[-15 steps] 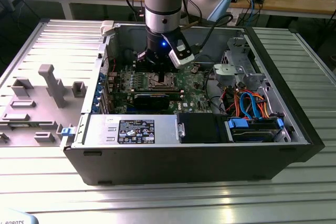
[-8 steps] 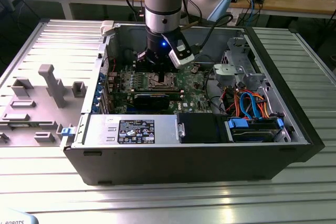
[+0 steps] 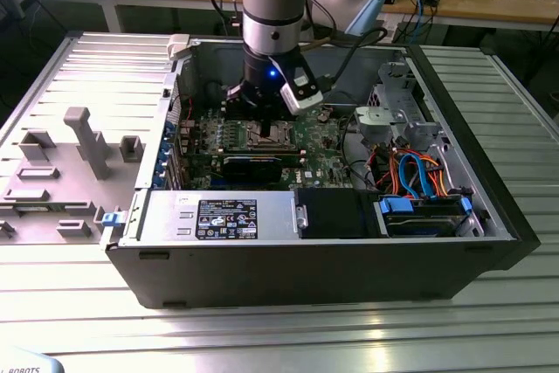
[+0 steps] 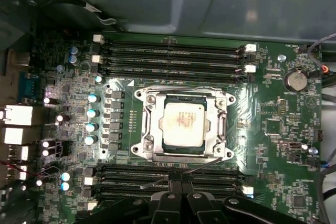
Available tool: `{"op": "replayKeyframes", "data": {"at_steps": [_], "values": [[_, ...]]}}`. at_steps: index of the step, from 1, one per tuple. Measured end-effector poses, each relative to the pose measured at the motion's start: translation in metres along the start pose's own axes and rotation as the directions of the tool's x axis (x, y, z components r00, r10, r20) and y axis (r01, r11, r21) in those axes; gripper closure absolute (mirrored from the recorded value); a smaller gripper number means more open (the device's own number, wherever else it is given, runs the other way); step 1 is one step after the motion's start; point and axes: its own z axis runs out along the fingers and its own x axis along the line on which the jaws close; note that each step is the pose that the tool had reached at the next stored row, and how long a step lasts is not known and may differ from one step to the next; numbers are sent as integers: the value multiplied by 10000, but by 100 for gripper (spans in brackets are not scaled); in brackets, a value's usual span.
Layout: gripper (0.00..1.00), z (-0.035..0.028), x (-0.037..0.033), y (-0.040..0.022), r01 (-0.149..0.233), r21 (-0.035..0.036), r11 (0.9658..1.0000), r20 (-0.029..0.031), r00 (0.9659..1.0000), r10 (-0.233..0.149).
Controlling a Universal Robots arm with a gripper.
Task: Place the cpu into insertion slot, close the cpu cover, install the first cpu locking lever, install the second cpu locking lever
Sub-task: 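Install the second cpu locking lever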
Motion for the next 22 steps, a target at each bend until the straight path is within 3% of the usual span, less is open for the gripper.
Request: {"op": "replayKeyframes", "data": {"at_steps": [1, 2, 5, 8, 13, 20, 22], "values": [[89, 2, -2, -5, -6, -17, 10000, -96, 10000, 6], [89, 8, -2, -8, -8, -28, 10000, -141, 9999, 8], [89, 26, -1, -20, -14, -73, 10000, -224, 9997, 12], [89, 41, 11, -83, -18, -156, 9999, -292, 9996, 13], [89, 73, 98, -82, -19, -318, 9995, -303, 9995, 10], [89, 151, 136, -143, 16, -535, 9986, -336, 9994, -34], [89, 165, 137, -146, 16, -688, 9976, -340, 9994, -40]]}}
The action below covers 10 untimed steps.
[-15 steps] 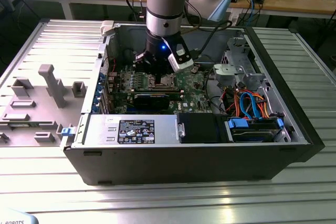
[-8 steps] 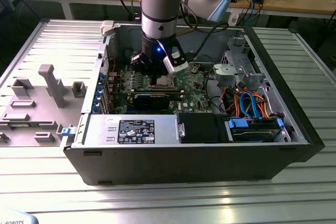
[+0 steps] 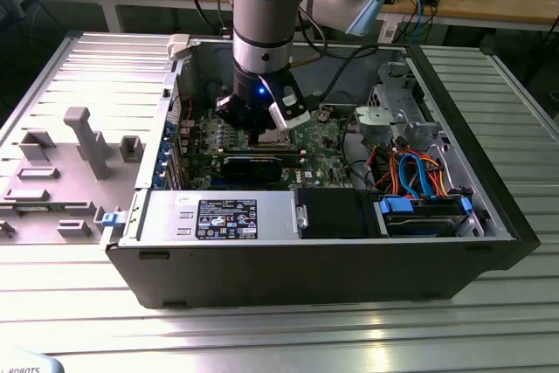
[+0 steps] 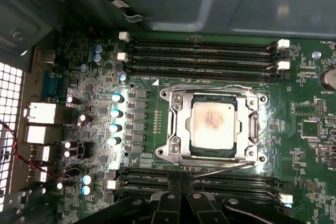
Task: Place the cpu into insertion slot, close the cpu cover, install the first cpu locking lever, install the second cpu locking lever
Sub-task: 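Install the second cpu locking lever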
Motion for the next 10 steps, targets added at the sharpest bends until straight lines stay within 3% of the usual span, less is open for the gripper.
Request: {"op": "replayKeyframes", "data": {"at_steps": [5, 10], "values": [[89, 32, 7, -64, 19, -305, 9995, -3, 10000, -19], [89, 77, 42, -81, 70, -435, 9990, -13, 10000, -71]]}}
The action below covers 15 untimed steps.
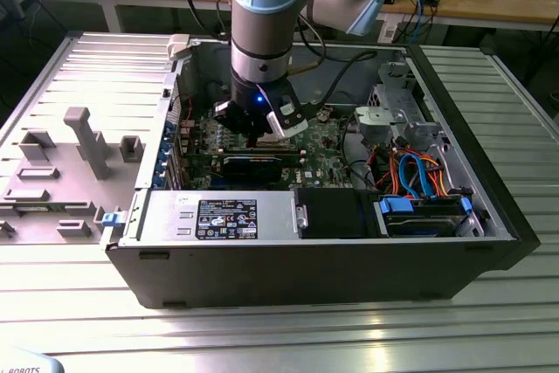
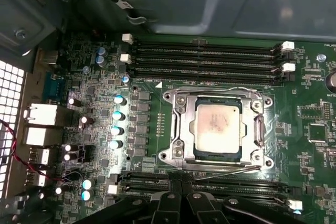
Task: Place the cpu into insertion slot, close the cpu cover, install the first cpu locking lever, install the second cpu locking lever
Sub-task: 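Install the second cpu locking lever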
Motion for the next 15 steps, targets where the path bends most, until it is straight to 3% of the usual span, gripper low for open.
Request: {"op": "replayKeyframes", "data": {"at_steps": [5, 11, 15], "values": [[89, 44, 46, -4, 130, -139, 9998, -12, 9999, -130], [89, 125, 46, -18, 138, -221, 9997, -22, 9999, -139], [89, 142, 46, -21, 144, -423, 9990, -28, 9999, -145]]}}
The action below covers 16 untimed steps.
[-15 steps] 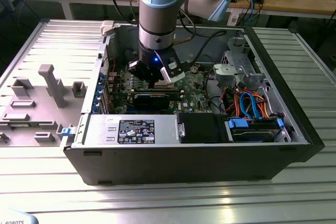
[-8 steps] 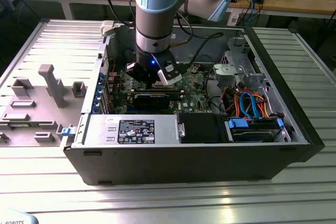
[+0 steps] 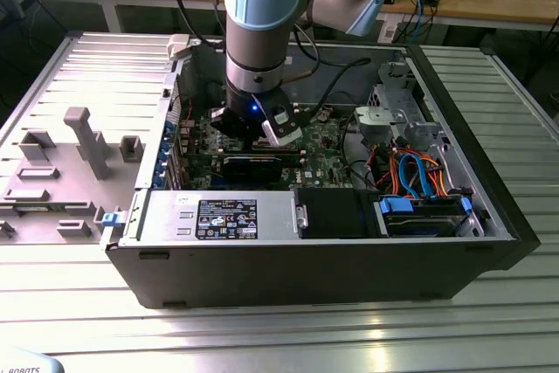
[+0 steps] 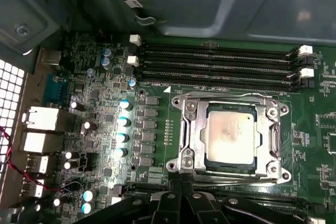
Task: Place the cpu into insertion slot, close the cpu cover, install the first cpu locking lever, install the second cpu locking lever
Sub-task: 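Install the second cpu locking lever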
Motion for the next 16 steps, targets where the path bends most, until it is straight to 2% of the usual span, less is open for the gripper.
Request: {"op": "replayKeyframes", "data": {"at_steps": [1, 3, 7, 8, 12, 14, 16], "values": [[89, 10, 2, -2, 1, -57, 10000, -3, 10000, -1], [89, 38, 6, -8, -10, -90, 10000, -58, 10000, 10], [89, 61, 14, -13, -24, -133, 9999, -128, 9999, 22], [89, 63, 14, -14, -23, -154, 9999, -131, 9999, 21], [89, 77, 13, -15, -13, -359, 9994, -114, 9999, 9], [89, 87, 13, -17, -9, -417, 9991, -109, 9999, 5], [89, 101, 12, -21, -7, -439, 9990, -106, 9999, 3]]}}
